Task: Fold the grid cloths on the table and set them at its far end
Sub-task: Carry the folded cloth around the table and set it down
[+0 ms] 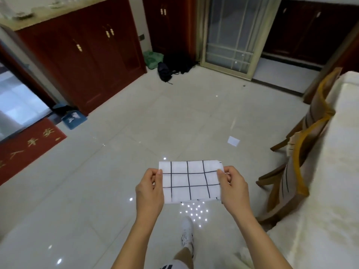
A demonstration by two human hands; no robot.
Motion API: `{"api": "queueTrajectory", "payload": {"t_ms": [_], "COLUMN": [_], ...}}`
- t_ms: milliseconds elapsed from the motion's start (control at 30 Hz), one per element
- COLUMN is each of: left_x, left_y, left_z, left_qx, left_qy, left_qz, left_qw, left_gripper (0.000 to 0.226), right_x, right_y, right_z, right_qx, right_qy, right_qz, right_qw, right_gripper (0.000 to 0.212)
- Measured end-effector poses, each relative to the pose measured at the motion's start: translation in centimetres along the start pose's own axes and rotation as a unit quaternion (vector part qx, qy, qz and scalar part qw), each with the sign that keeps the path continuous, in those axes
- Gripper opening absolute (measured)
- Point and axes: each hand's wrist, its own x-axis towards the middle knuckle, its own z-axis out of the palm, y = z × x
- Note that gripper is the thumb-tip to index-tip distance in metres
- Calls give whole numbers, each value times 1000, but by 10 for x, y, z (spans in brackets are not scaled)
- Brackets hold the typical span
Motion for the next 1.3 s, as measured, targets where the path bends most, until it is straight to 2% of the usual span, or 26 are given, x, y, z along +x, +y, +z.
{"api": "queueTrajectory", "payload": {"t_ms": [267, 633, 967, 1300], "left_x": [143, 245, 332, 410], "left_y": [45, 85, 155, 251], "left_z": [72, 148, 267, 420], "left_qx": [-4, -7, -2, -1], "left_qy": [-63, -141, -164, -168], "left_qz": [26, 61, 74, 91], "left_qw": [998, 988, 984, 982], "left_gripper": [24, 26, 25, 26], "right_x": [134, 228, 370, 539], "right_y": [-24, -30, -22, -20], "right_z": [5, -11, -66, -166], "right_qx": [1, 4, 27, 38], "right_qy": [77, 134, 152, 193], "right_qz": [34, 63, 64, 51], "right_qw": [996, 989, 986, 979], "right_gripper": [18, 14, 15, 17]}}
